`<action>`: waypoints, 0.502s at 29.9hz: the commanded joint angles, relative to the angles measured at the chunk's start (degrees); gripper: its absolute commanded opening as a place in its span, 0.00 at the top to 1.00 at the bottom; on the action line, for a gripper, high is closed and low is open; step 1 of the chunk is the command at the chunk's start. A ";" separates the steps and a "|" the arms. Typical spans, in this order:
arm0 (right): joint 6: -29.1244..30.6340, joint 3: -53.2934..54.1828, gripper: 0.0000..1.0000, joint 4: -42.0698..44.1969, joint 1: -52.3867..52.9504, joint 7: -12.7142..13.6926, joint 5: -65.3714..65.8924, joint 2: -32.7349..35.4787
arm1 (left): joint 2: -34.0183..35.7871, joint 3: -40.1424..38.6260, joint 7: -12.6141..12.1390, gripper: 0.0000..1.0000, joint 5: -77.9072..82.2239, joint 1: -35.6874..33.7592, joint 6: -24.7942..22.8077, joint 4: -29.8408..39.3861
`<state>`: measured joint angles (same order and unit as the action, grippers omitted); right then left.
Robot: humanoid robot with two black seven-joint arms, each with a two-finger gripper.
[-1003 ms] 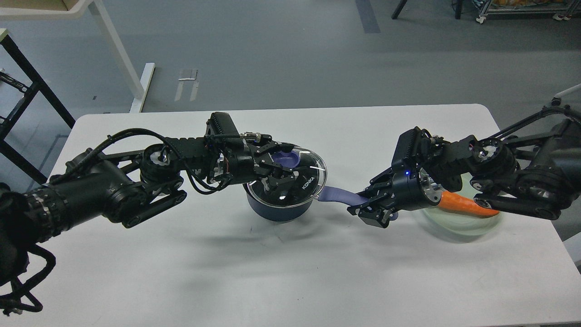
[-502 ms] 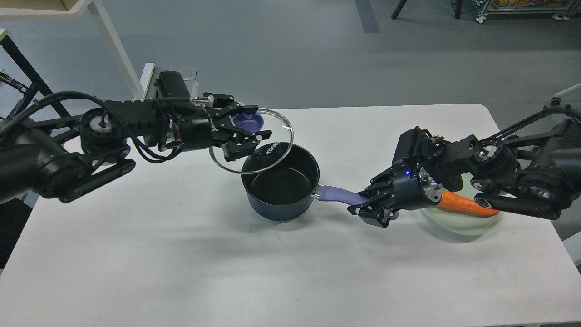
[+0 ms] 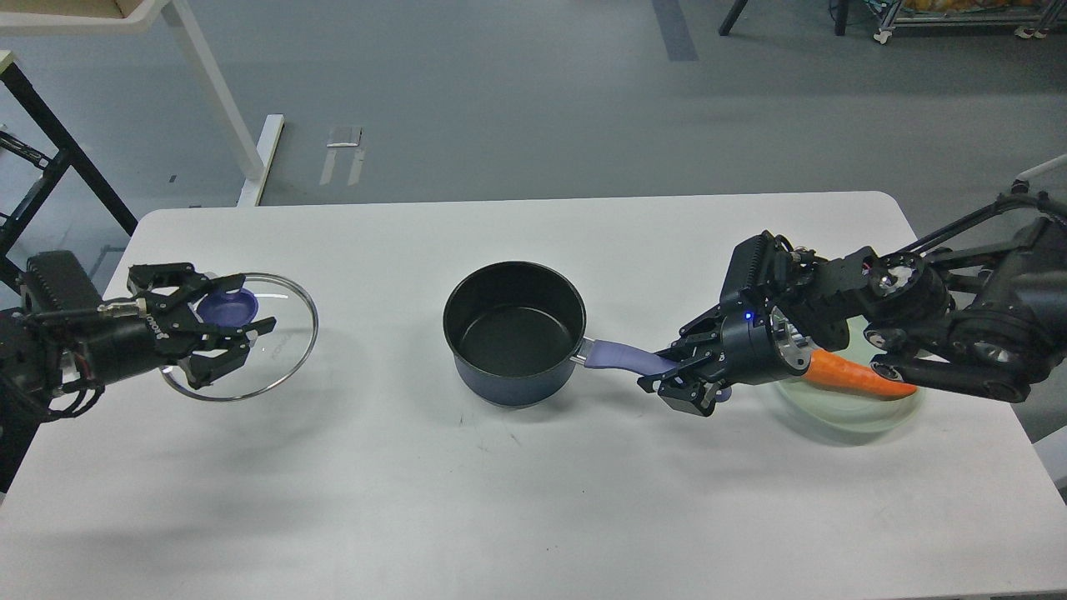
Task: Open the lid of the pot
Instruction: 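Lift the glass lid off the pot with the left gripper, then lower the lid onto the table beside the pot and release it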
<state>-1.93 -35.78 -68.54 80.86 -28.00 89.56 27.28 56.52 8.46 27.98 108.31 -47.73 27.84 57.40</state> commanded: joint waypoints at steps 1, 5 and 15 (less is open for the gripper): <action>0.00 0.00 0.70 0.07 -0.09 0.00 0.00 -0.03 | -3.59 0.07 0.02 0.63 -1.25 1.67 0.16 -3.25; 0.00 -0.08 0.70 0.16 -0.09 0.00 0.09 0.14 | -5.45 0.07 0.02 0.62 -1.70 2.81 0.16 -5.27; 0.00 0.00 0.70 0.16 -0.26 0.00 0.00 0.14 | -10.20 0.16 0.02 0.55 -1.70 3.52 0.16 -9.15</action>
<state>-1.94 -35.78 -68.38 80.60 -28.00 89.58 27.44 46.55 8.62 28.00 106.61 -44.61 28.03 48.40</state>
